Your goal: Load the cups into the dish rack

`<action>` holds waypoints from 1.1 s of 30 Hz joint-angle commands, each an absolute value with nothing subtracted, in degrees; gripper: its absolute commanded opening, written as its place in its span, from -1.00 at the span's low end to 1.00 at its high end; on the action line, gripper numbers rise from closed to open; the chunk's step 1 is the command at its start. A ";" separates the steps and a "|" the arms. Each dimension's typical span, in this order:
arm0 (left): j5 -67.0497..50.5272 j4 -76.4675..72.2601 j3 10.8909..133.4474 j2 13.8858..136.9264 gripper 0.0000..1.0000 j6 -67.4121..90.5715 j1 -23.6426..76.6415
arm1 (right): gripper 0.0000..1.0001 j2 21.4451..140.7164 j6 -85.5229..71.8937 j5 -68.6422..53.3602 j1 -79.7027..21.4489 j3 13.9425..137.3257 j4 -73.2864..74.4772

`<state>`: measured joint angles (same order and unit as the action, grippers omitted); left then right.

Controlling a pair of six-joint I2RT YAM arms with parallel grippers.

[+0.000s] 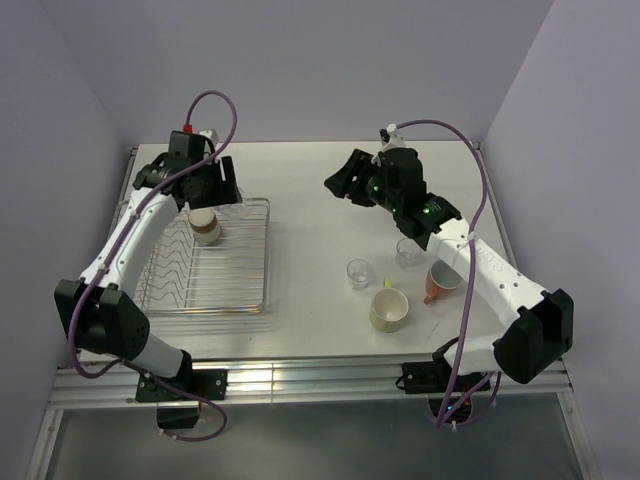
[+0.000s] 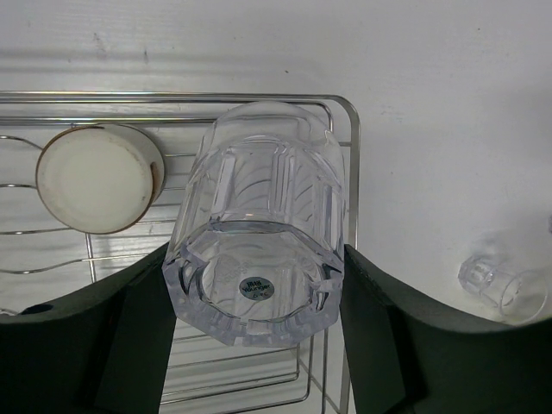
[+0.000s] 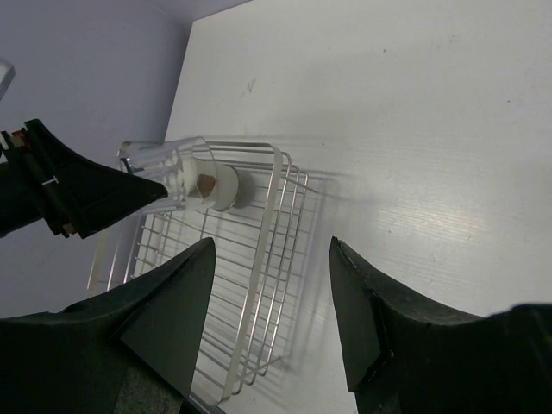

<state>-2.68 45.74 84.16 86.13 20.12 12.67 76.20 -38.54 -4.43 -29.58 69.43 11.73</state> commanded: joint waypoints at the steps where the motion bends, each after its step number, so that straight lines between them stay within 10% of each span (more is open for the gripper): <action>1: -0.26 45.79 87.63 87.18 -1.00 18.81 14.50 | 0.26 76.46 -37.27 -4.75 -29.27 72.33 10.99; 33: 7.82 45.97 87.36 98.44 -1.00 19.51 17.05 | 0.26 80.33 -38.41 -8.00 -29.18 69.52 6.59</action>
<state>6.11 47.64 85.58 98.24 19.99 16.71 80.07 -38.33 -7.38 -29.58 69.41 9.69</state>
